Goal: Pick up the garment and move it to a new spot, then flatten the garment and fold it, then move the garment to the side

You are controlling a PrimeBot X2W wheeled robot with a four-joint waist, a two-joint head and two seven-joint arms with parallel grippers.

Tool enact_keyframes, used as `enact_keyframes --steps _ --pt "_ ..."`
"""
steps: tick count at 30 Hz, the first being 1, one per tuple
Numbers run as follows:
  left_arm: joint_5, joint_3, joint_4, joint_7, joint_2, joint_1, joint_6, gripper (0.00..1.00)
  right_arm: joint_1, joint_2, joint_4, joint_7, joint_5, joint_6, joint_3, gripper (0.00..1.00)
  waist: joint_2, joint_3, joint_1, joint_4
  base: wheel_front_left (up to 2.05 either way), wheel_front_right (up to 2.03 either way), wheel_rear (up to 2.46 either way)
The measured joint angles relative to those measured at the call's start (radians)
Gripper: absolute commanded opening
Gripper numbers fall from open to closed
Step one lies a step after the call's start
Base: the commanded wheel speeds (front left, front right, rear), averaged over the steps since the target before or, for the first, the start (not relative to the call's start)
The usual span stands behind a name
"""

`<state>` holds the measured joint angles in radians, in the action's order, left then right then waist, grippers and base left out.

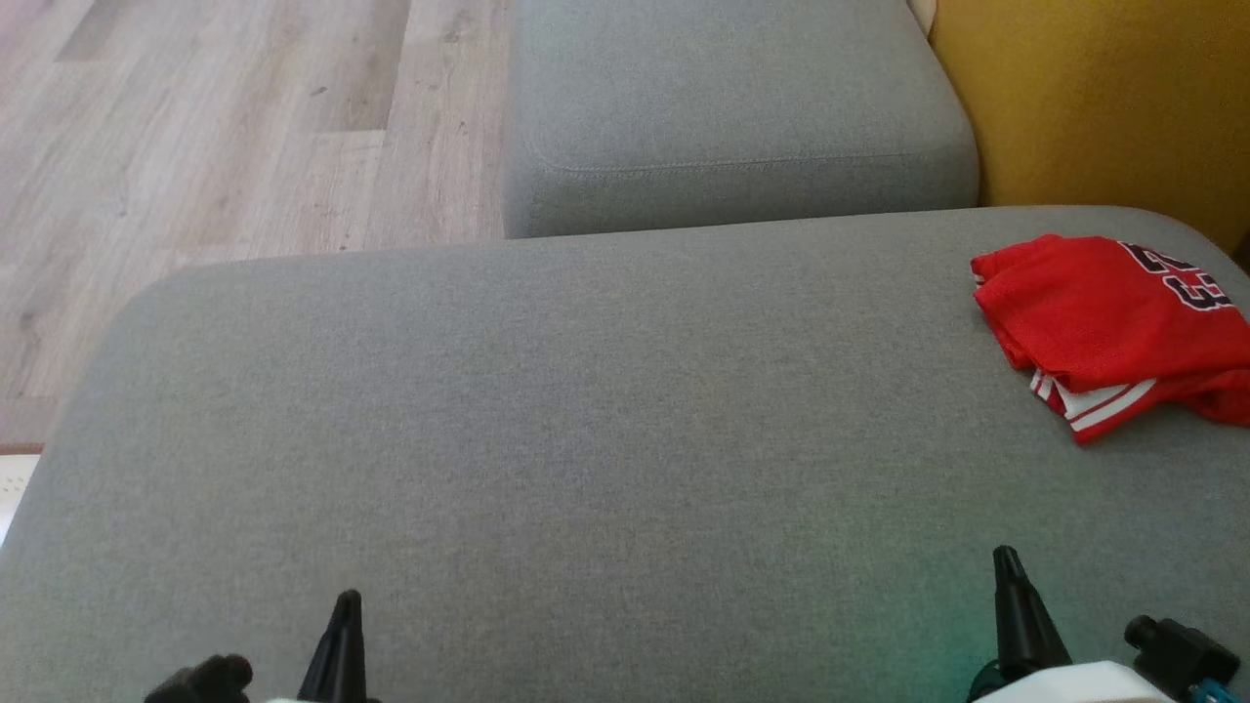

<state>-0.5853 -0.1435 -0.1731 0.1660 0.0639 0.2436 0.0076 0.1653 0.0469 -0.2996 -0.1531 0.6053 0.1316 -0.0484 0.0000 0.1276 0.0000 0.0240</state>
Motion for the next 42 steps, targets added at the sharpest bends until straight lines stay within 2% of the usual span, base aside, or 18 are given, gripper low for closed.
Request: enact_keyframes --steps 42 --pt "-0.512 0.083 -0.046 -0.113 0.003 -0.139 -0.062 0.0 -0.096 0.001 0.007 0.115 0.491 0.0 0.076 0.0 0.0 -0.064 0.0 -0.012 0.0 0.0 0.0"
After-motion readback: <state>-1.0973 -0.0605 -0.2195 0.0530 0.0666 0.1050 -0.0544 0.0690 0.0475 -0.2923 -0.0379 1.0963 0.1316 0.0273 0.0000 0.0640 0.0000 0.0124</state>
